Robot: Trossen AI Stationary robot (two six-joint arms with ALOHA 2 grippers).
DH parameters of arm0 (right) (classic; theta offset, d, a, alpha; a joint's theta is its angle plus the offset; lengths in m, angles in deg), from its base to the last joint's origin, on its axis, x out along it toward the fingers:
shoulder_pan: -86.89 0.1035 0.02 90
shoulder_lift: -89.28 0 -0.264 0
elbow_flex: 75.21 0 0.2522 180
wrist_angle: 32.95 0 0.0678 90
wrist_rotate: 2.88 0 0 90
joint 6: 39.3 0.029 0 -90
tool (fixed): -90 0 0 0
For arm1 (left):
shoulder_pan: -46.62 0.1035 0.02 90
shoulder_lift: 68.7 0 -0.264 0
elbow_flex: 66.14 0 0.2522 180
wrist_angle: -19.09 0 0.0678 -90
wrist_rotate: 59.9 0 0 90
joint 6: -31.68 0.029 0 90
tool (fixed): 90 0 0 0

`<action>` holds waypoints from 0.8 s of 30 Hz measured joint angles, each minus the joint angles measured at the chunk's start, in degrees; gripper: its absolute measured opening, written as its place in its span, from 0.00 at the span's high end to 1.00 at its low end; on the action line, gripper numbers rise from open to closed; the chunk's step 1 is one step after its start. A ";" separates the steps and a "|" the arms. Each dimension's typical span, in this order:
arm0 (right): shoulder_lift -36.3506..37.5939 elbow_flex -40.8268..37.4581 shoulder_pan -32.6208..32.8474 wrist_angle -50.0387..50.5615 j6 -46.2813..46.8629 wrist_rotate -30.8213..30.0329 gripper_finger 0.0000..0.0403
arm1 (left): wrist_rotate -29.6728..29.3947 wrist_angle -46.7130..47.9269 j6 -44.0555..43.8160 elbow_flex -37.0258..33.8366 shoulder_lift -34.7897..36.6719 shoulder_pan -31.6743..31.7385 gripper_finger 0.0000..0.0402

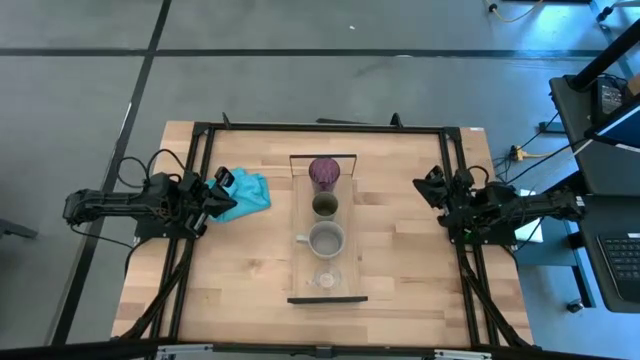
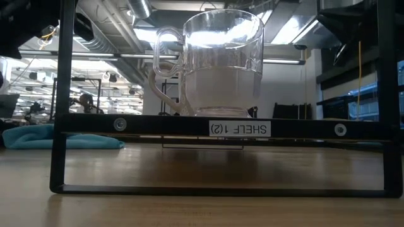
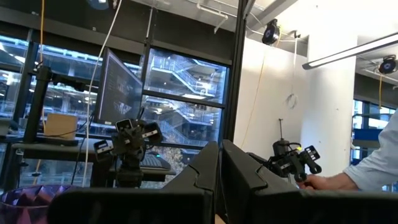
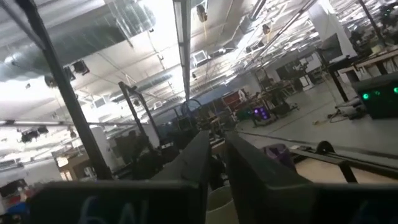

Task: Stack small to large cups/mugs on shelf
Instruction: Return to Home Position

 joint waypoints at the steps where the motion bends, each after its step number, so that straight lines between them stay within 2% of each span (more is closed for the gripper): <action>1: 0.00 0.00 0.00 0.01 -0.89 0.08 0.87 | 0.02 0.00 0.00 0.00 0.00 0.00 0.97; 7: 0.00 0.02 0.00 4.87 -9.11 0.56 0.87 | 0.00 0.00 0.00 0.00 0.00 0.00 0.97; 11: -0.01 0.04 0.00 13.12 -13.93 0.55 0.87 | 0.02 0.00 0.00 0.00 0.00 0.00 0.97; 18: -0.07 0.04 0.00 27.30 -12.42 0.56 0.87 | 0.00 0.00 0.00 0.00 0.00 0.00 0.97; 24: -0.05 0.04 0.00 29.70 -12.42 0.56 0.87 | 0.00 0.00 0.00 0.00 0.00 0.00 0.97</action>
